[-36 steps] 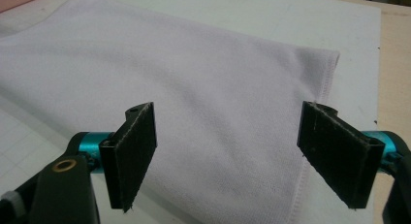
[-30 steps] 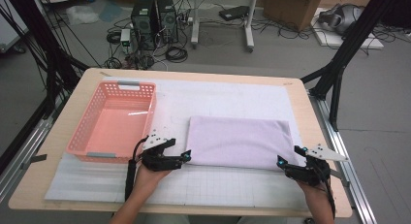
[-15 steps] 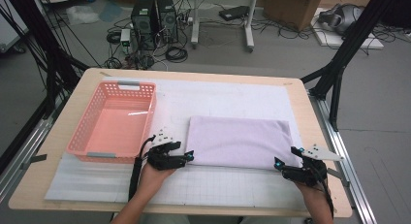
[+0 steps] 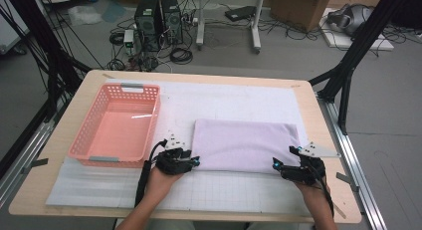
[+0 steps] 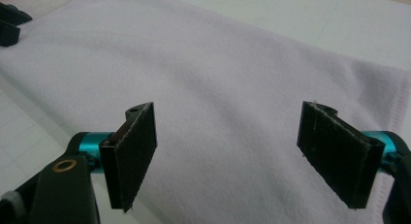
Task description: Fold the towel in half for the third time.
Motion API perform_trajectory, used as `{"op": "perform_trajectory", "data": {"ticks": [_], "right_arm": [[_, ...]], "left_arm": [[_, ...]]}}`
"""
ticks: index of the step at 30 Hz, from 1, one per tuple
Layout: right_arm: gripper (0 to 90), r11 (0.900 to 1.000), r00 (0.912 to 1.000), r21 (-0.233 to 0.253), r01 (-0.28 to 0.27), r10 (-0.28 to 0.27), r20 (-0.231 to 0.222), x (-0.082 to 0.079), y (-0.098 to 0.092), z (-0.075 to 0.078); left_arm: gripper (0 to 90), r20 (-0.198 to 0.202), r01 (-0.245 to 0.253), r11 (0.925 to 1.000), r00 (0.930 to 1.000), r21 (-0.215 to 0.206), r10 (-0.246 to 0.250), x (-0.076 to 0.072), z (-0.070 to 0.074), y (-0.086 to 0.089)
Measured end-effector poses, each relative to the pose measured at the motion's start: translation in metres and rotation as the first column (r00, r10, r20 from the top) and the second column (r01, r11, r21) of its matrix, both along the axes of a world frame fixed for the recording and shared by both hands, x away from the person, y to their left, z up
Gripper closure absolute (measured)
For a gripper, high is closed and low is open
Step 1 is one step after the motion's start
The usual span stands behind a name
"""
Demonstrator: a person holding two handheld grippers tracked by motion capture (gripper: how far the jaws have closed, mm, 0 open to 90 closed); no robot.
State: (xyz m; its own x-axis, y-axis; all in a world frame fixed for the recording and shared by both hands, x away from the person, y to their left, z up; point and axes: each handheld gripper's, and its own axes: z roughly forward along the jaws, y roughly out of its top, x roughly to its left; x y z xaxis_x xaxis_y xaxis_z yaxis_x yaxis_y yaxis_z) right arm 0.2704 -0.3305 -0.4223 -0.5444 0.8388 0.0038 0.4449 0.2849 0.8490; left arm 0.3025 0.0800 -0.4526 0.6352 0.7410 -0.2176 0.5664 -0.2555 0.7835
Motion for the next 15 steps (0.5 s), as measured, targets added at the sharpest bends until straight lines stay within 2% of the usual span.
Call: {"op": "perform_trajectory", "data": {"ticks": [2, 3, 4, 5, 11, 15], "right_arm": [[21.0, 1.000, 1.0000, 0.004, -0.004, 0.004, 0.000, 0.003, 0.005, 0.001], [21.0, 1.000, 0.9999, 0.001, -0.012, 0.012, 0.004, 0.005, 0.007, 0.002], [21.0, 1.000, 0.9998, 0.004, -0.018, 0.018, 0.006, 0.008, 0.011, 0.004], [21.0, 1.000, 0.9997, 0.004, -0.025, 0.025, 0.006, 0.011, 0.015, 0.005], [21.0, 0.997, 0.9967, 0.010, -0.081, 0.081, 0.001, 0.035, 0.044, 0.012], [21.0, 0.988, 0.9876, -0.006, -0.153, 0.153, -0.035, 0.059, 0.073, 0.014]], "left_arm": [[63.7, 0.000, 0.001, 1.0000, 1.0000, 0.001, -0.001, 0.000, 0.000, 0.000], [68.2, -0.013, 0.021, 0.9996, 0.9997, -0.016, -0.022, 0.000, -0.001, 0.000], [77.2, -0.018, 0.024, 0.9994, 0.9995, -0.025, -0.025, -0.001, -0.001, -0.001], [79.0, -0.007, 0.024, 0.9996, 0.9997, -0.018, -0.024, -0.002, -0.001, -0.002], [82.6, -0.015, 0.014, 0.9994, 0.9998, -0.031, -0.015, -0.003, 0.000, 0.000], [82.9, -0.038, 0.011, 0.9983, 0.9992, -0.057, -0.013, -0.004, 0.001, 0.006]]}}
